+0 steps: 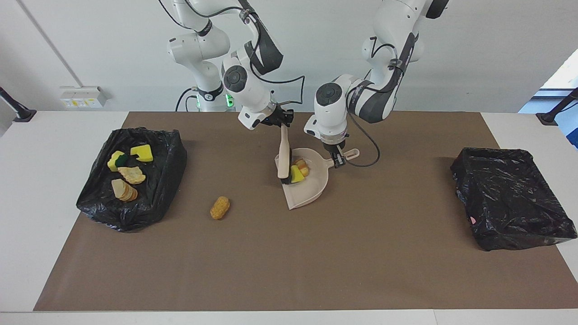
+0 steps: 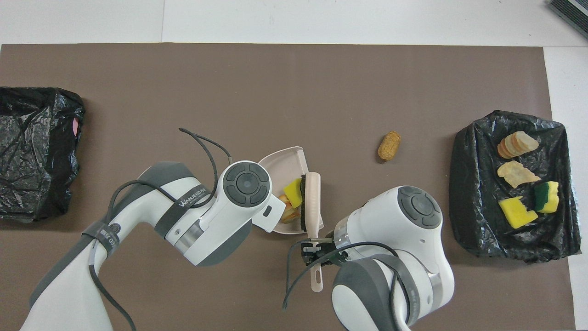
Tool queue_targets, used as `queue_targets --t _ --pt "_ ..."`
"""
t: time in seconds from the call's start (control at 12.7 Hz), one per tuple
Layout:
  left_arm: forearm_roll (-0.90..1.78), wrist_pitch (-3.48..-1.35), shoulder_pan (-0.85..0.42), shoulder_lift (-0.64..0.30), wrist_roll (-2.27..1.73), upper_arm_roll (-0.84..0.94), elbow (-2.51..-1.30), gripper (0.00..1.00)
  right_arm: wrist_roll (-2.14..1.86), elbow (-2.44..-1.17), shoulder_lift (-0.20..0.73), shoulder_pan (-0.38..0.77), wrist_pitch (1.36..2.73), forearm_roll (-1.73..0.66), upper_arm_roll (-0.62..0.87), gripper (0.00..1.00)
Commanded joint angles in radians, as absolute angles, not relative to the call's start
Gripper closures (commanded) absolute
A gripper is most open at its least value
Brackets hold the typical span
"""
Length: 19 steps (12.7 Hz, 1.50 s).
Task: Sweep and dump trash in bin
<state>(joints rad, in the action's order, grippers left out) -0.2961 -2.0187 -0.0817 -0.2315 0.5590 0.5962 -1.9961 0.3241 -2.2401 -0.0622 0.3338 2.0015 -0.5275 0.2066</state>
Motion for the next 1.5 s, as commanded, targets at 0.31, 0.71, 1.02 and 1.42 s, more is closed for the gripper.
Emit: queue_targets --t 0.31,0.71,1.02,1.42 --pt "-0.304 -2.045 -0.061 -0.201 0.564 0.598 -2.029 1.0 0.313 -2.169 -0.08 0.267 1.87 -0.107 0.204 1.0" --pt "-0.29 -2.04 -0.046 -0.21 0.551 0.595 -2.016 1.0 0.192 -2.068 0.011 0.106 1.862 0.153 0.206 1.0" --pt "-0.288 -2.04 -0.043 -0.21 0.491 0.597 -2.014 1.0 0.131 -1.941 0.159 -0.001 1.881 0.345 0.207 1.0" --pt "-0.288 -2.031 -0.044 -0.209 0.489 0.597 -2.017 1.0 0.104 -1.956 0.209 -0.035 1.899 0.265 0.212 1.0"
